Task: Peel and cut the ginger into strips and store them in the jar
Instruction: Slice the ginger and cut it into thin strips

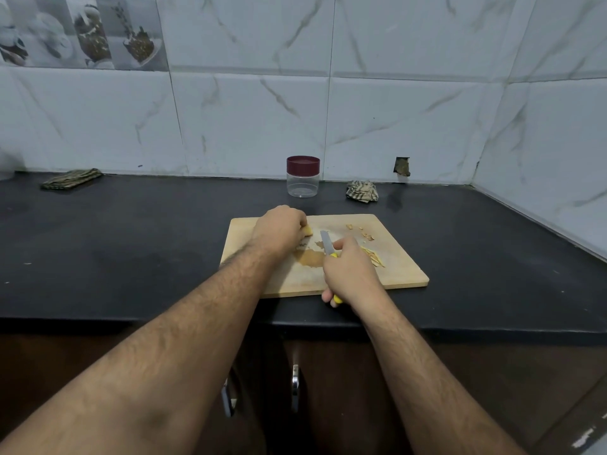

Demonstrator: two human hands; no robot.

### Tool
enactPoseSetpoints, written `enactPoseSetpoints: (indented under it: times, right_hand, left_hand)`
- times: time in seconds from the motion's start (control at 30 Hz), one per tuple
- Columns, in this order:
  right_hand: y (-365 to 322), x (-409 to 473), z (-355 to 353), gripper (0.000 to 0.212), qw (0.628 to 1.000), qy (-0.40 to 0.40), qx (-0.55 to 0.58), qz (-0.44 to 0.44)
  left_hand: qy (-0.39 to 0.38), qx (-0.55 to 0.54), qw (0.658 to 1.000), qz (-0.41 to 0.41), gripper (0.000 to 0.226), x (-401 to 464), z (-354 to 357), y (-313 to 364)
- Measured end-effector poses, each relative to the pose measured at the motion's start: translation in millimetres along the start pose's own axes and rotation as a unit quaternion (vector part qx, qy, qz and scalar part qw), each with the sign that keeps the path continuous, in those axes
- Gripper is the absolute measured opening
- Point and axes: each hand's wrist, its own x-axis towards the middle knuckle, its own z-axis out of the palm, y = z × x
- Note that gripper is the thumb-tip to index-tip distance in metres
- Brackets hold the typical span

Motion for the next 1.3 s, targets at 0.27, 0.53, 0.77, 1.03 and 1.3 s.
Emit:
enactPoseSetpoints:
  times: [0.27, 0.53, 0.77, 1.03, 1.3]
  right_hand:
    - [5.8, 4.2, 1.8, 0.027, 0.999, 0.008, 0.047, -0.002]
    - [10.2, 3.7, 1.4, 0.033, 0.997, 0.007, 0.073, 0.002]
    - [11.7, 5.2, 1.6, 0.039, 0.997, 0.008, 0.083, 0.004]
    - [11.6, 4.9, 2.3, 0.038, 0.996, 0.011, 0.087, 0.002]
    - [11.6, 4.7, 2.5, 0.044, 0.997, 0.019, 0.078, -0.005]
  left_hand:
    - [0.021, 0.038, 0.999, -0.020, 0.017, 2.5, 0.0, 7.7]
    - [0.045, 0.046, 0.998, -0.020, 0.023, 1.0, 3.3, 8.1]
    - [0.046, 0.062, 0.997, -0.019, 0.019, -0.6, 3.0, 8.6]
    - [0.039, 0.017, 0.999, -0.030, 0.015, -4.5, 2.0, 8.4]
    - [0.018, -0.154, 0.982, -0.111, 0.006, -13.3, -8.2, -2.3]
